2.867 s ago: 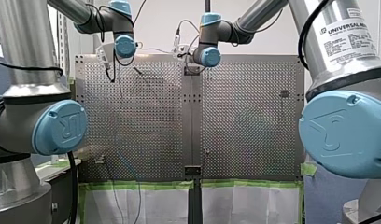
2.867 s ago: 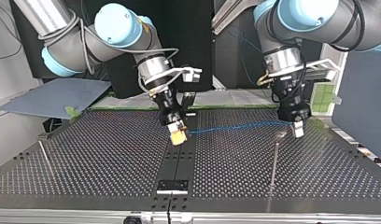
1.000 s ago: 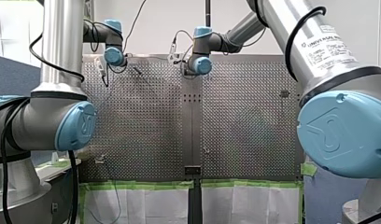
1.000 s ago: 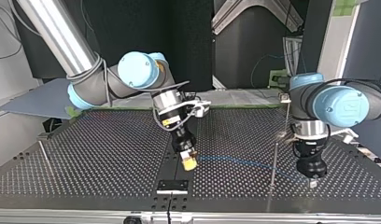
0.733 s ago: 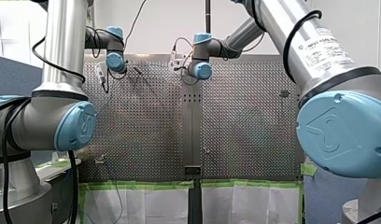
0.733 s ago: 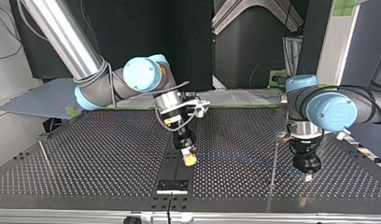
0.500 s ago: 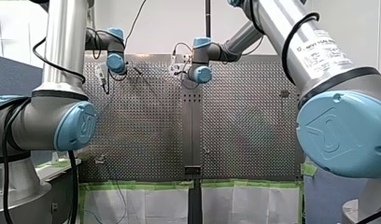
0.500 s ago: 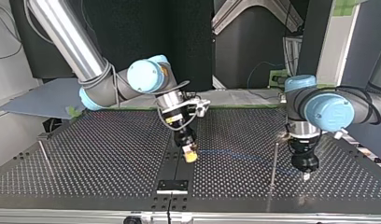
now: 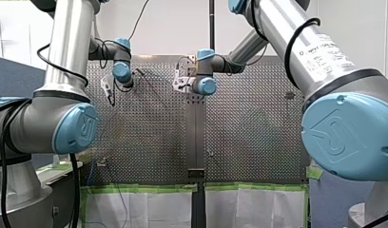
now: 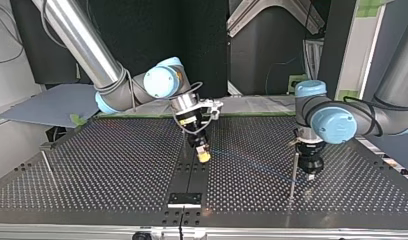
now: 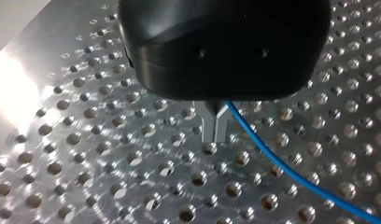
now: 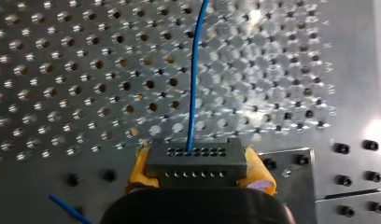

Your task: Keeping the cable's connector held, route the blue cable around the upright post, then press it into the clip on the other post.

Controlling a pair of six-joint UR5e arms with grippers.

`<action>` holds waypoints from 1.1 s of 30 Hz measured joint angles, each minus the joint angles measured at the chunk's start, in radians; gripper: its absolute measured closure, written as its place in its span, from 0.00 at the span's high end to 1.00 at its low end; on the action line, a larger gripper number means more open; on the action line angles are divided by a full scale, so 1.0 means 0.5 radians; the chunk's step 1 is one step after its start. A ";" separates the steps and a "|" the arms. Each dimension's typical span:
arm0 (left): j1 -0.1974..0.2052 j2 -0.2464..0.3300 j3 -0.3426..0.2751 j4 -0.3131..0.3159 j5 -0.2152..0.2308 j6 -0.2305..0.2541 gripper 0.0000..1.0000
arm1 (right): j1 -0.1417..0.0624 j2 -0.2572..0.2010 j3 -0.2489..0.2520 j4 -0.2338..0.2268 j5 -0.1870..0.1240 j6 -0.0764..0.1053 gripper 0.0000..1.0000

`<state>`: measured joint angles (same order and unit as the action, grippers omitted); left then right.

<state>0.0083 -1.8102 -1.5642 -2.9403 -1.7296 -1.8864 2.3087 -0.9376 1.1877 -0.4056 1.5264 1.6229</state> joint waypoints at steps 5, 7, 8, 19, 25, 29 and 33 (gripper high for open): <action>-0.022 -0.013 0.000 0.002 0.044 -0.037 0.36 | -0.003 0.008 0.054 -0.002 0.009 -0.016 0.00; -0.029 -0.034 0.000 -0.004 0.069 -0.053 0.47 | -0.007 0.011 0.080 -0.003 0.020 -0.024 0.00; -0.031 -0.046 0.000 -0.011 0.076 -0.055 0.66 | -0.008 0.011 0.093 -0.004 0.029 -0.026 0.00; -0.080 -0.134 0.000 -0.107 -0.038 -0.018 0.93 | -0.012 0.037 0.265 -0.013 0.094 -0.051 0.00; -0.084 -0.136 0.000 -0.048 0.003 -0.057 0.96 | -0.011 0.092 0.328 -0.036 0.125 -0.062 0.00; -0.085 -0.144 0.000 -0.007 0.054 -0.079 0.96 | -0.007 0.147 0.348 -0.045 0.164 -0.074 0.00; -0.084 -0.150 0.000 0.006 0.100 -0.094 0.96 | -0.008 0.215 0.362 -0.067 0.192 -0.074 0.00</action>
<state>-0.0339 -1.8854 -1.5643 -2.9373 -1.6796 -1.9333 2.3045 -0.8301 1.3689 -0.4390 1.6223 1.5859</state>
